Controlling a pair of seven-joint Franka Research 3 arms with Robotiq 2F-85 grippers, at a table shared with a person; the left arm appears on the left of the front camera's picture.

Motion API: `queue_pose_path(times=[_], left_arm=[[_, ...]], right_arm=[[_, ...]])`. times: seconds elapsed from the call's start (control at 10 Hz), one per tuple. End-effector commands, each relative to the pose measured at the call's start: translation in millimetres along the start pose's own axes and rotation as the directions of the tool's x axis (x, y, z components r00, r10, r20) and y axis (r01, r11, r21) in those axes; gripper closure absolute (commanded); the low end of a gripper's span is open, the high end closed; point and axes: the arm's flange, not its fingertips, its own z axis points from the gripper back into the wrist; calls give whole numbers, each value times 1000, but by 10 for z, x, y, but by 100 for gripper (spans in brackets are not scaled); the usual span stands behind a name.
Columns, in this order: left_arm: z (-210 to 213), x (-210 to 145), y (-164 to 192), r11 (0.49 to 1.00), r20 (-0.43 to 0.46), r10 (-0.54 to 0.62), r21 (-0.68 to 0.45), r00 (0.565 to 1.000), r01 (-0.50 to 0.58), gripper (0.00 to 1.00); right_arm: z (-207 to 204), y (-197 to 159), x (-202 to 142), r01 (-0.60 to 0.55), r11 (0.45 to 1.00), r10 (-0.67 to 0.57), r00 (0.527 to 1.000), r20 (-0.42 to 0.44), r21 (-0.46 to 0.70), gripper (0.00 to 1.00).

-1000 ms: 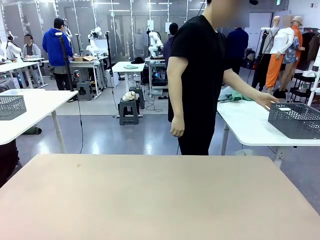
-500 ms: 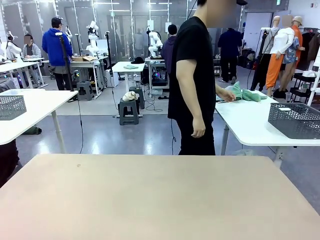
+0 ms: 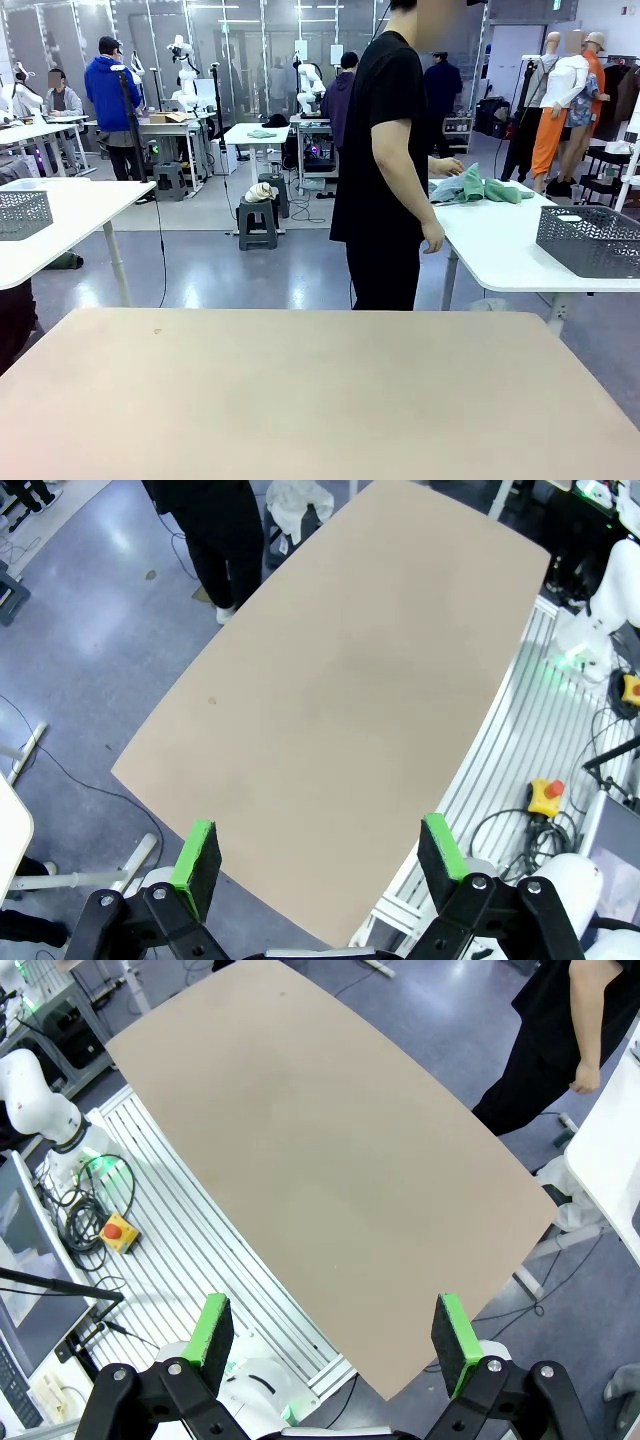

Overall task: Fold the towels and place them in the basket.
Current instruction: When a person lays out a Towel with hook on the table, fold it in half twice.

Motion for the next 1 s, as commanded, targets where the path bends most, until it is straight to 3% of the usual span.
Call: queue_pose_path(times=[0.0, 0.9], left_arm=[[-1, 5, -3, 1000, 3, -1, -2, 1000, 1, 0], [-1, 5, -3, 1000, 3, -1, -2, 1000, 1, 0]], right_arm=[[-3, 0, 2, -2, 1000, 2, 1000, 0, 2, 0], [-3, 0, 2, -2, 1000, 2, 1000, 0, 2, 0]])
